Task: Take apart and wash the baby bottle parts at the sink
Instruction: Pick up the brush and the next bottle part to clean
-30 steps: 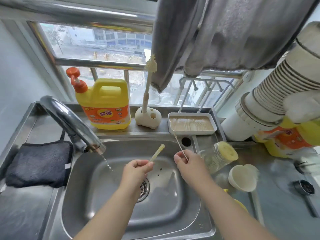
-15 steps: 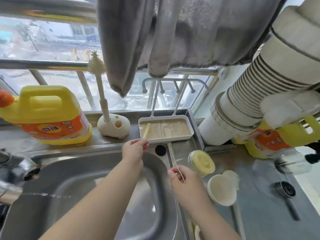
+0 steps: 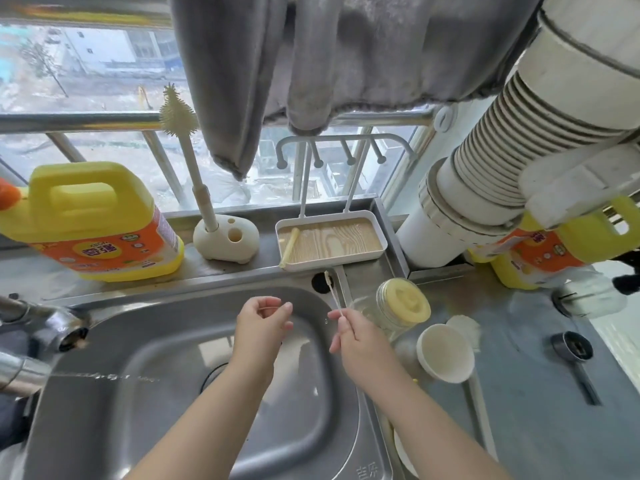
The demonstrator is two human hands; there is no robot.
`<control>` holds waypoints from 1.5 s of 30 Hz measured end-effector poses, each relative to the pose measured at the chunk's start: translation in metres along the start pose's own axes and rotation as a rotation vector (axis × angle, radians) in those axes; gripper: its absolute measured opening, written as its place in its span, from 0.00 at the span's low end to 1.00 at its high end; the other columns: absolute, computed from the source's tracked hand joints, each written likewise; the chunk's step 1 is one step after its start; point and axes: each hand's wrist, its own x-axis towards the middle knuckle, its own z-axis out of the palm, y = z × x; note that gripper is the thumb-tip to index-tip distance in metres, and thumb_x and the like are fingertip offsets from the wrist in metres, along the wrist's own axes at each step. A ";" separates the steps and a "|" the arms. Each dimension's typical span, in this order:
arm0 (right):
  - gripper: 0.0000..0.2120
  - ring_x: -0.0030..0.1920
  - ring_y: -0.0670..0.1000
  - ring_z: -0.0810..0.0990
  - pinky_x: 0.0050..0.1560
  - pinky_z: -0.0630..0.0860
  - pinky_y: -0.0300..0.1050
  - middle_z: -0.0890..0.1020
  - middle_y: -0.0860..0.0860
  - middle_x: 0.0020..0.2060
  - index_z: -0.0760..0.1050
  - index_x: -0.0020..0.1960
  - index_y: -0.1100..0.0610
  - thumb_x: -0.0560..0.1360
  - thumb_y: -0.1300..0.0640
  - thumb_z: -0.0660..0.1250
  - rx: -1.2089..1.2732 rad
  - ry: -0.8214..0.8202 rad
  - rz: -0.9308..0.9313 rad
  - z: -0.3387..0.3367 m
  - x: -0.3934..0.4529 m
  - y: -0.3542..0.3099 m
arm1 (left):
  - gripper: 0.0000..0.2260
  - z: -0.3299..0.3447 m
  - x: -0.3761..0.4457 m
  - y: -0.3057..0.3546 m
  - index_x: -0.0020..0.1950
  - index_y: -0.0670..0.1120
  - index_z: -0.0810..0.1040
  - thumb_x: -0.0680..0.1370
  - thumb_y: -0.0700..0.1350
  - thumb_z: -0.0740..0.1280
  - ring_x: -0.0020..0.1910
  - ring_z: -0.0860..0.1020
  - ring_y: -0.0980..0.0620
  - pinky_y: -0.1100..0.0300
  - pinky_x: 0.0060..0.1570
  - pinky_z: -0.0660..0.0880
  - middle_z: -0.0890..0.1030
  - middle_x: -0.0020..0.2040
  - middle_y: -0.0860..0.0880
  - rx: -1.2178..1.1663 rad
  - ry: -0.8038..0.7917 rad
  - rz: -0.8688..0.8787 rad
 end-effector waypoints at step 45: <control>0.07 0.37 0.42 0.76 0.35 0.69 0.32 0.80 0.40 0.36 0.78 0.45 0.45 0.68 0.47 0.65 -0.417 0.326 -0.318 -0.072 -0.113 0.052 | 0.13 0.020 -0.100 0.003 0.56 0.44 0.79 0.76 0.49 0.64 0.48 0.81 0.47 0.50 0.47 0.80 0.83 0.50 0.45 -0.102 -0.580 0.021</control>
